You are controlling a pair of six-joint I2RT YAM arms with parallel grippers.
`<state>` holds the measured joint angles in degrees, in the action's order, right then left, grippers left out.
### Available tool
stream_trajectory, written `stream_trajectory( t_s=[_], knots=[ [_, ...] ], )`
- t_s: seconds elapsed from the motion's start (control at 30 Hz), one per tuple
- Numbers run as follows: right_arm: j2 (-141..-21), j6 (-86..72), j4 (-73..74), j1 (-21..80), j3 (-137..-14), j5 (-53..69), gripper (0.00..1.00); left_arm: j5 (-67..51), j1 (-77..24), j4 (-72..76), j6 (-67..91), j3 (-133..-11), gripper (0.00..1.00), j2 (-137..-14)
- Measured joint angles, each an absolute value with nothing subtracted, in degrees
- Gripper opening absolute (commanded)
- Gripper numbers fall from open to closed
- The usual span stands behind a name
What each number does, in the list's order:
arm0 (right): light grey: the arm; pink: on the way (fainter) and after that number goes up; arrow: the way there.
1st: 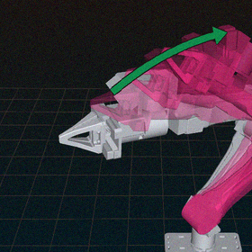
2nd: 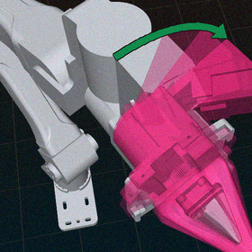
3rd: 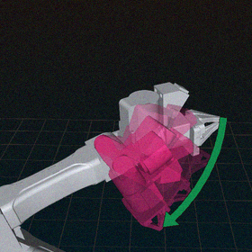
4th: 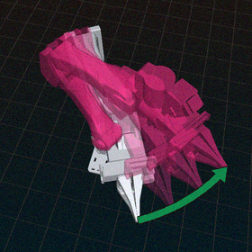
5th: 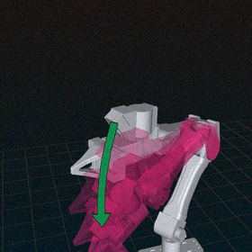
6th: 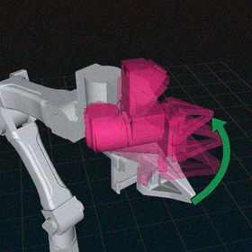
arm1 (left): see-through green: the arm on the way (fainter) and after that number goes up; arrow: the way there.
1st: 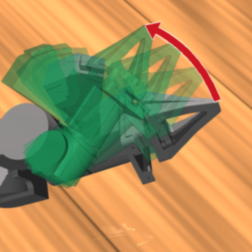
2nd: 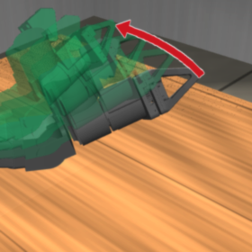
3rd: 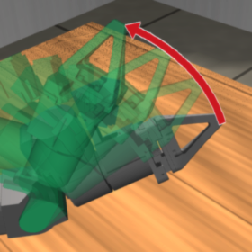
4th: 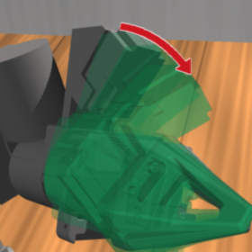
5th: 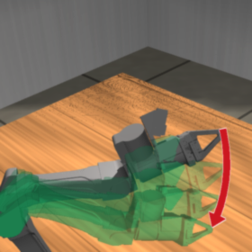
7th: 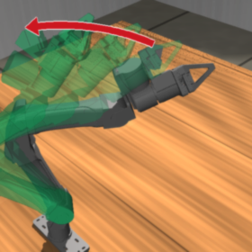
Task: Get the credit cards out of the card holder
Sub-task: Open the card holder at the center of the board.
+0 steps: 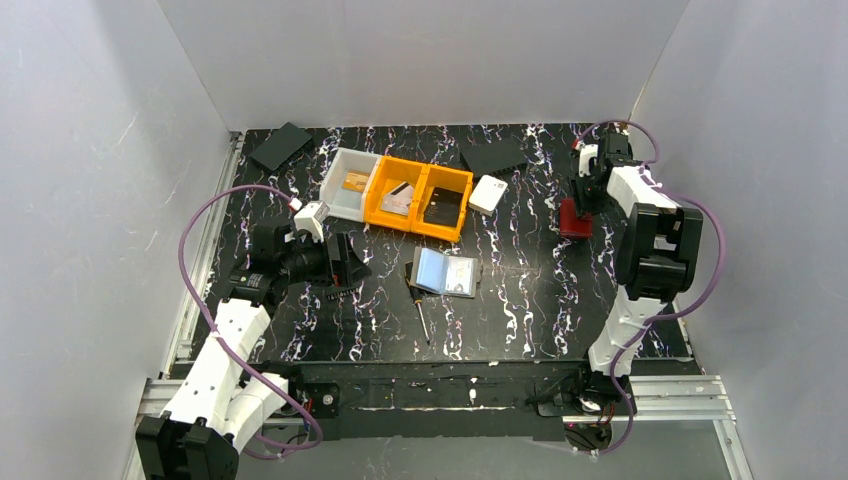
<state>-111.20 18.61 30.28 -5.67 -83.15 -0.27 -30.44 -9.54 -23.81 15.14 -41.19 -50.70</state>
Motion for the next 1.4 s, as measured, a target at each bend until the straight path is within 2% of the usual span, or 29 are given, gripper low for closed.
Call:
stream_trajectory(
  t_s=[0.17,0.23,0.47,0.6,0.9,1.07,1.2,1.23,1.4],
  knots=[
    [-111.5,18.6,30.2,-5.7,-83.2,-0.3,0.50,-30.5,-9.5,-23.8,15.1,-41.2,0.98,-51.2],
    [-112.2,18.6,30.1,-5.7,-83.2,-0.3,0.46,-30.5,-9.5,-23.8,15.1,-41.2,0.98,-51.4],
    [-113.2,18.7,29.8,-5.6,-83.9,-0.6,0.22,-30.5,-9.5,-23.8,15.1,-41.2,0.98,-51.4],
    [-113.2,19.4,29.6,-5.6,-83.9,-1.7,0.02,-31.4,-9.5,-23.6,15.1,-41.2,0.98,-51.5],
    [-108.2,22.9,24.7,-5.6,-76.8,-2.3,0.01,-36.1,-9.4,-21.4,15.2,-41.2,0.98,-51.5],
    [-88.7,26.1,28.3,-4.4,-66.3,12.1,0.01,-43.6,-11.2,-14.1,20.3,-39.6,0.98,-51.7],
    [-78.7,30.4,35.5,0.9,-60.8,24.2,0.01,-39.7,-27.9,-6.7,29.8,-35.7,0.98,-51.7],
    [-76.4,32.1,36.3,4.5,-57.8,25.7,0.01,-34.5,-35.1,-3.4,33.1,-35.1,0.98,-52.6],
    [-71.5,43.5,47.9,8.9,-57.3,33.3,0.01,-26.3,-45.8,0.1,34.1,-38.0,0.98,-60.8]
  ],
)
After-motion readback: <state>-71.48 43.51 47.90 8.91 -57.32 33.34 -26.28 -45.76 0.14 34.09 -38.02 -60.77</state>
